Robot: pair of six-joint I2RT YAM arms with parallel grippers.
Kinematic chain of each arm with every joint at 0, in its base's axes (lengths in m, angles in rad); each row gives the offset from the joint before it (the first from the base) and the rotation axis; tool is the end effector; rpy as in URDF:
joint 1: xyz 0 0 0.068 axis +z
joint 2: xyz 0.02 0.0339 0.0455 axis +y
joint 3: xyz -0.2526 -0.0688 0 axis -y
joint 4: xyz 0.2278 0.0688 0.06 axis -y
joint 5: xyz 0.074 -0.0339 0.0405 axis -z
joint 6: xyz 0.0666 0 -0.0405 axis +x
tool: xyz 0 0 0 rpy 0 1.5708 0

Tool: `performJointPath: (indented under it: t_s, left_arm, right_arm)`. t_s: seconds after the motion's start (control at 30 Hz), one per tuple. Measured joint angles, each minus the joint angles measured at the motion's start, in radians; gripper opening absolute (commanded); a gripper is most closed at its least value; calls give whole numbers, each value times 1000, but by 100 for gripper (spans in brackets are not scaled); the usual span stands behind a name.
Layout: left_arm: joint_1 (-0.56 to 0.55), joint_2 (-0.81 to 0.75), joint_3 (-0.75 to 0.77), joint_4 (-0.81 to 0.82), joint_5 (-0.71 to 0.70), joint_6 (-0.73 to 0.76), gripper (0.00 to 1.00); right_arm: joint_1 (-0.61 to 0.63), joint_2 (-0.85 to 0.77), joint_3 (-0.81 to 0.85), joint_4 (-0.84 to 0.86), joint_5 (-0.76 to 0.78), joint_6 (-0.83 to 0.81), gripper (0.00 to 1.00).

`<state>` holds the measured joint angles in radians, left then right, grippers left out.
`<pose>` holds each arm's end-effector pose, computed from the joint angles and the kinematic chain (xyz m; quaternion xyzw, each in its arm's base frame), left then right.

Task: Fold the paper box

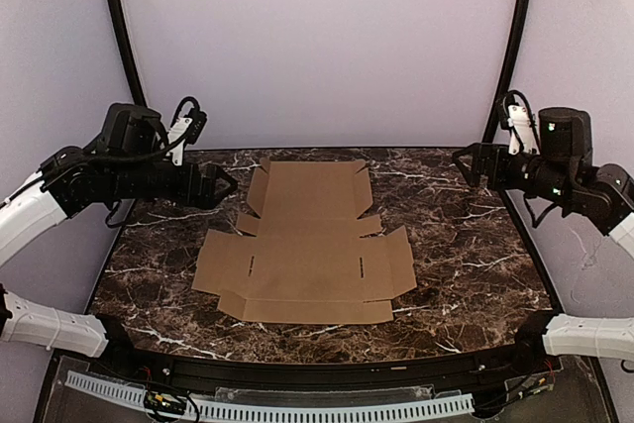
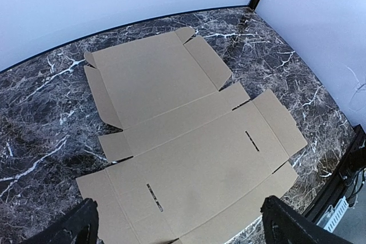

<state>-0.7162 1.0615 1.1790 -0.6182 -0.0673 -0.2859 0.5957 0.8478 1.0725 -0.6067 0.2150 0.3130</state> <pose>0.1834 -0.1537 0.3529 0.1668 0.8436 -0.2194 0.4609 0.1658 0.0952 0.3603 -0.0566 0.8240 0.1645 0.5393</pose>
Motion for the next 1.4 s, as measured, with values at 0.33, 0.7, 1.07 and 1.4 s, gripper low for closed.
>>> performJointPath:
  t_s: [0.33,0.7,1.07,1.4]
  left_arm:
    - [0,31,-50,-18,-34,-19,100]
    - [0,28,-127,-71,-91,-67,100]
    - [0,7,-214,-72,-93,-123,100]
    - [0,-12,-306,-64,-63,-177,100]
  right_arm:
    - [0,23,-32,-59,4,11,99]
    - [24,35,-114,-92,-91,34,99]
    - [253,104,-259,-61,-101,273,99]
    - [372,194,-384,28,-77,525,99]
